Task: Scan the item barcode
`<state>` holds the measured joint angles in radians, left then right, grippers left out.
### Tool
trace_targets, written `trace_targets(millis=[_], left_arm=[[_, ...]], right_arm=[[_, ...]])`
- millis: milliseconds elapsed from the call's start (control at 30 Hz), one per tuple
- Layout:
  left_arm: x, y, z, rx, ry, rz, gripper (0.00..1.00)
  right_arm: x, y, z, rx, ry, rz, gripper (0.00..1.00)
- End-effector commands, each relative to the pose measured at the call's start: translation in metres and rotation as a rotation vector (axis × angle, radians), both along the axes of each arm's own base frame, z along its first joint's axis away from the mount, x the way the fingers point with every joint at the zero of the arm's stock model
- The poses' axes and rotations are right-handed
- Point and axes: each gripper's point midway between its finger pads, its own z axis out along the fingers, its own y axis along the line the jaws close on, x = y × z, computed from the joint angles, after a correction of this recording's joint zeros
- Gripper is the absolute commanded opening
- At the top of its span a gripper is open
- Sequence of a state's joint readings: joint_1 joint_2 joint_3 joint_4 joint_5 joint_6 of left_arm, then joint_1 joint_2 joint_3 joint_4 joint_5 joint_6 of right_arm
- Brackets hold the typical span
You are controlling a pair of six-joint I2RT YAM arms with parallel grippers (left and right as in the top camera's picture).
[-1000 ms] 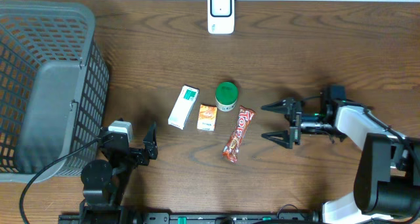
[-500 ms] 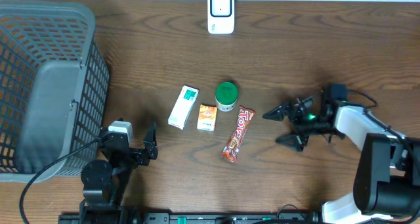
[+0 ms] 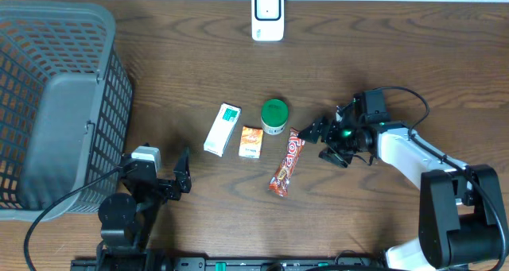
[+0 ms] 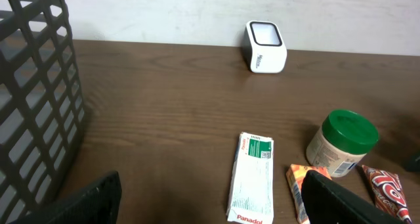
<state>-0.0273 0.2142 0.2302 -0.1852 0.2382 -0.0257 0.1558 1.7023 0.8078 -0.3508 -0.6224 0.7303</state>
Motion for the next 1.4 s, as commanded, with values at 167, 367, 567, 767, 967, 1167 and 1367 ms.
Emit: trace_targets(millis=[167,367,567,767,967,1167,1367], left_arm=[[-0.001,-0.001,-0.005,-0.005,0.011,-0.009,0.87],[-0.001,-0.001,-0.005,-0.005,0.011,-0.009,0.87],[-0.001,-0.001,-0.005,-0.005,0.011,-0.009,0.87],[-0.001,-0.001,-0.005,-0.005,0.011,-0.009,0.87],[-0.001,-0.001,-0.005,-0.005,0.011,-0.009,0.87],[-0.001,-0.001,-0.005,-0.005,0.011,-0.009,0.87],[-0.001,-0.001,-0.005,-0.005,0.011,-0.009,0.87]], right_arm=[[0.002,-0.009,-0.054,-0.107,0.041,0.000,0.74],[-0.010,0.001,-0.080,-0.093,0.075,0.074,0.69],[-0.026,0.001,-0.102,-0.112,0.136,0.105,0.30],[-0.024,0.000,-0.106,-0.112,0.135,0.102,0.01],[-0.021,-0.005,-0.081,-0.119,0.106,0.096,0.01],[-0.010,-0.050,-0.013,-0.381,-0.042,-0.001,0.01],[-0.005,-0.114,0.071,-0.680,-0.281,-0.196,0.02]])
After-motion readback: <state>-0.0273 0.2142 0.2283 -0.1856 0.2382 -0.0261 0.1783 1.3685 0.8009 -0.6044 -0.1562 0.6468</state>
